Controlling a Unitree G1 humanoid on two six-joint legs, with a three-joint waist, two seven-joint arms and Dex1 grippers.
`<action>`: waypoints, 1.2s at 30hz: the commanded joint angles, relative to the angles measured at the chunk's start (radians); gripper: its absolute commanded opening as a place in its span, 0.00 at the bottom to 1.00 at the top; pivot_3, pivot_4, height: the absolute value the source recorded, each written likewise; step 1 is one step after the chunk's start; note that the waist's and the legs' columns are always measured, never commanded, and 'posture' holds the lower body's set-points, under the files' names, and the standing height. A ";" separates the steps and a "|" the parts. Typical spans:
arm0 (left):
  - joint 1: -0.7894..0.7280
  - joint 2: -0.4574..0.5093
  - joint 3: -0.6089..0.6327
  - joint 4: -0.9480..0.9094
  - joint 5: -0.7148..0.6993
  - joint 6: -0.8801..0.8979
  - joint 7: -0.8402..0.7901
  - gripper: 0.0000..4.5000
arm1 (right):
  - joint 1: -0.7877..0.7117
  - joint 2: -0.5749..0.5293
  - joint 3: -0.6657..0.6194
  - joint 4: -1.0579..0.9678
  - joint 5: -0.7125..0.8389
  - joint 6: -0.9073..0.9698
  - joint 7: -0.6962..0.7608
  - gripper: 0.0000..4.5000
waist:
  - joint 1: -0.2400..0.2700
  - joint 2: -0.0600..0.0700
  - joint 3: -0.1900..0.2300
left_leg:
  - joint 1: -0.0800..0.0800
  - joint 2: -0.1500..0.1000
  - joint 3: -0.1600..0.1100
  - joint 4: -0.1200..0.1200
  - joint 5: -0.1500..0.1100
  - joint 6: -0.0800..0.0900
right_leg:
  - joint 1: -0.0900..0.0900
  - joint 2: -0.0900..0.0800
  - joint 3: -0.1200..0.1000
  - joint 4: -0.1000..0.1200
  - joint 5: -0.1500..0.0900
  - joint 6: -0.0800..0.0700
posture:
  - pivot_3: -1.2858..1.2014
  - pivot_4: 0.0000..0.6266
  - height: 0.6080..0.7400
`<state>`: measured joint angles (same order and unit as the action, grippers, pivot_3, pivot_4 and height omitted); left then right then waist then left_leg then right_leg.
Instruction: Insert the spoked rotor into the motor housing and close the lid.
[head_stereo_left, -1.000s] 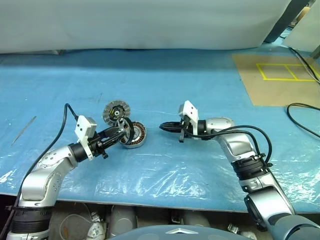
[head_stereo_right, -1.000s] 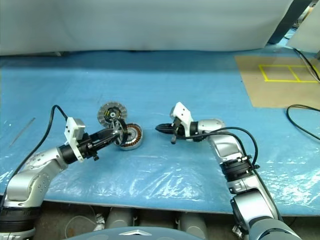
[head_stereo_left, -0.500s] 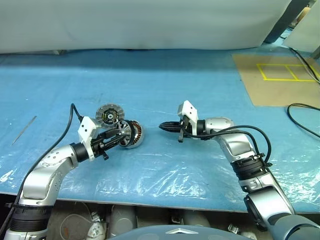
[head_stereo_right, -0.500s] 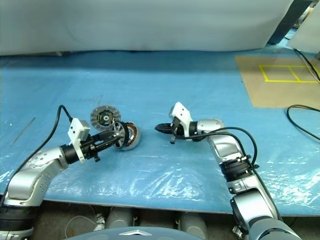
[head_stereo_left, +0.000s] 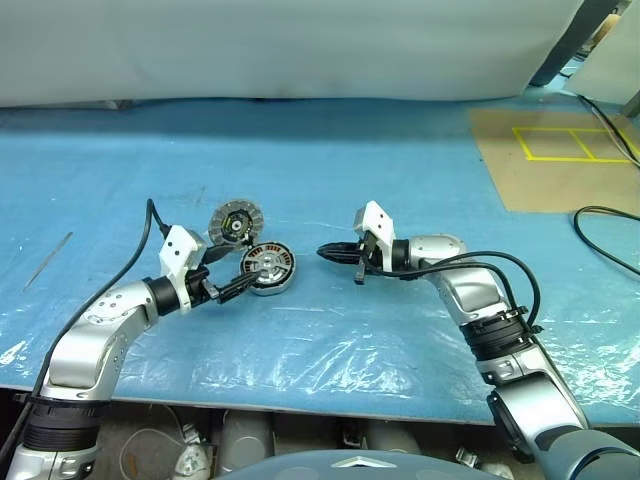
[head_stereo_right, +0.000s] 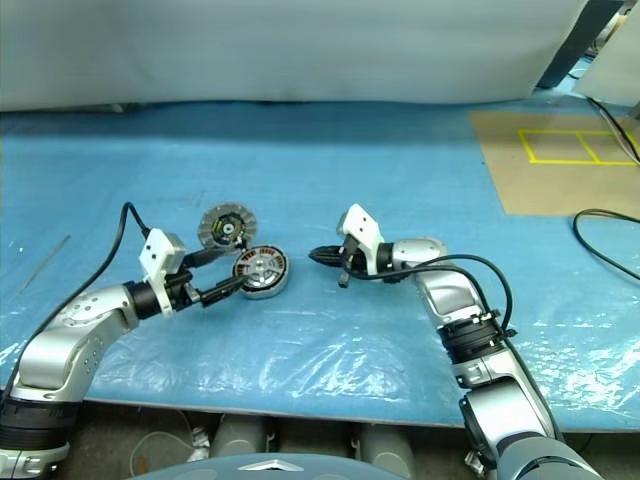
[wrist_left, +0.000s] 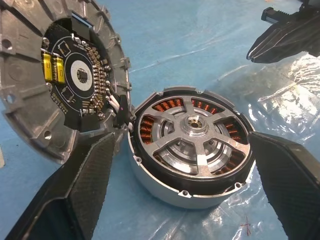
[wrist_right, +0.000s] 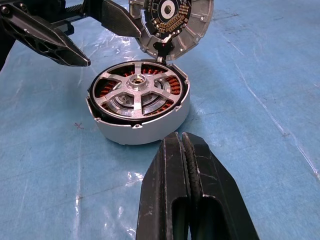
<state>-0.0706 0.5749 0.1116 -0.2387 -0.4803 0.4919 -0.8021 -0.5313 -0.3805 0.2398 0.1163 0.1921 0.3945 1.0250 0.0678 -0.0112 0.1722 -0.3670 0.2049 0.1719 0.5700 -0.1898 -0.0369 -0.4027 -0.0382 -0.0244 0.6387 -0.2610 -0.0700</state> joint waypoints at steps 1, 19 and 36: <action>-0.005 -0.023 0.027 -0.041 -0.063 0.008 -0.006 0.85 | -0.017 0.010 0.004 -0.006 0.000 -0.028 -0.003 0.00 | 0.000 0.000 0.000 | 0.000 0.000 0.000 0.000 0.000 0.000 | 0.000 0.000 0.000 0.000 0.000 0.000 | 0.52 0.24 1.00; -0.114 -0.193 -0.110 0.063 0.086 -0.117 0.142 0.00 | -0.029 0.030 0.008 0.020 -0.013 -0.067 -0.023 0.00 | 0.001 0.000 0.000 | -0.001 0.000 0.000 0.003 0.000 0.000 | 0.001 0.000 0.000 0.000 0.000 0.000 | 0.52 0.24 1.00; -0.058 -0.191 -0.044 0.034 0.058 -0.124 0.181 0.00 | -0.038 0.049 0.014 0.037 -0.026 -0.084 -0.030 0.00 | -0.026 0.004 -0.002 | 0.001 0.000 -0.002 0.002 0.000 0.000 | 0.002 0.000 0.000 0.001 -0.002 -0.003 | 0.52 0.24 1.00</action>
<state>-0.1147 0.3862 0.0239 -0.1821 -0.3848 0.3964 -0.6184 -0.5417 -0.3358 0.2573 0.1616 0.1597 0.3317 0.9965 0.0422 -0.0076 0.1702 -0.3668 0.2047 0.1696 0.5725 -0.1897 -0.0365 -0.4008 -0.0379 -0.0244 0.6393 -0.2626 -0.0727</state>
